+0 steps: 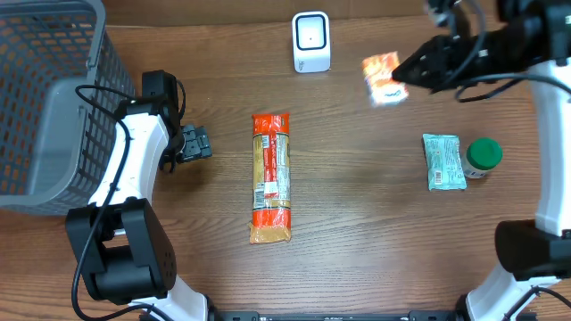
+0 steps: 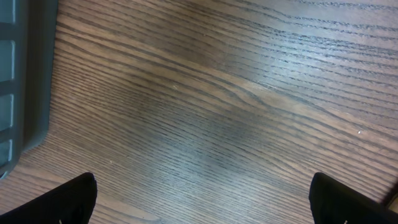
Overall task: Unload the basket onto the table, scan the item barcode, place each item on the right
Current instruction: 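Lift the orange packet and carry it with the right gripper to the scanner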
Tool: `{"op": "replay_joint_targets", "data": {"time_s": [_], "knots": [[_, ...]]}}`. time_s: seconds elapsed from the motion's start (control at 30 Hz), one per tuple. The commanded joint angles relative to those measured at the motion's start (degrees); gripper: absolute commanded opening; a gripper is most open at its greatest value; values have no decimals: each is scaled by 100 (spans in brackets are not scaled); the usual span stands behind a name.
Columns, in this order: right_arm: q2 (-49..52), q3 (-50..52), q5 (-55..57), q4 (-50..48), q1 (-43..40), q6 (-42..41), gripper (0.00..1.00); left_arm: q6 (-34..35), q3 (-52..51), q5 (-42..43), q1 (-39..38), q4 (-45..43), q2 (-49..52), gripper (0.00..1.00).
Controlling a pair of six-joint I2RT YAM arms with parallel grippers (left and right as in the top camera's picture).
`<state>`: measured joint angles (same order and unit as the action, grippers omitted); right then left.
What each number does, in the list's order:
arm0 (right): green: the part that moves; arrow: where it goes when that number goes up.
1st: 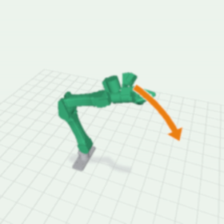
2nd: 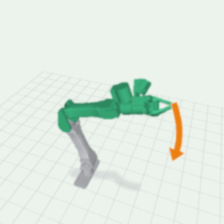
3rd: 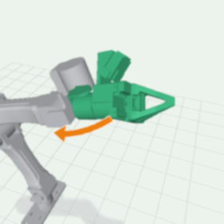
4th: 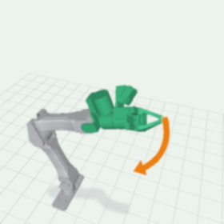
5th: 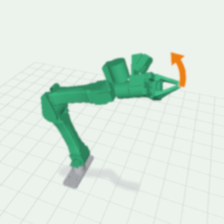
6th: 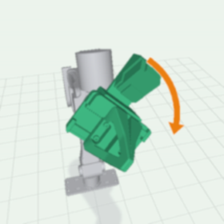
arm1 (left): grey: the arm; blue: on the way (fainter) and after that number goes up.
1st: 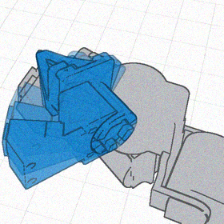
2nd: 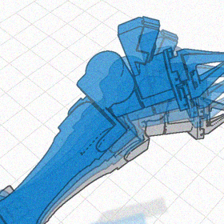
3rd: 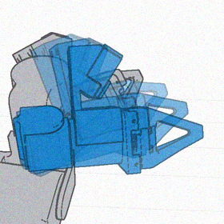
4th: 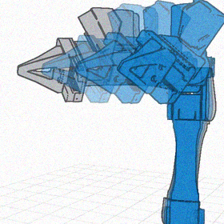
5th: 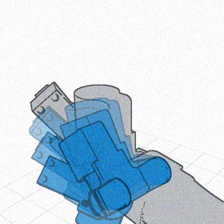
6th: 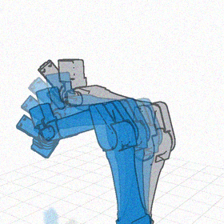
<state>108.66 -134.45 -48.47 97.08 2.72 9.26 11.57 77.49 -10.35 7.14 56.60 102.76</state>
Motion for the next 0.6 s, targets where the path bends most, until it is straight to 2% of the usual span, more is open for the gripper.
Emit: {"op": "replay_joint_targets", "data": {"time_s": [0.0, 0.27, 0.4, 0.57], "knots": [[-15, -55, -1696, -2, -302, 564, 4, -85, 24, -57, -2, -7, -120, 100], [-15, -55, -3722, -2, -542, 562, 4, -85, 24, -57, -4, -7, -120, 100], [-24, -57, -4151, -2, -542, 205, 4, -85, 24, -57, -2, -7, -120, 100], [-103, -57, -4151, -2, -542, -151, 3, -85, 24, -57, -4, -7, -120, 100]]}}
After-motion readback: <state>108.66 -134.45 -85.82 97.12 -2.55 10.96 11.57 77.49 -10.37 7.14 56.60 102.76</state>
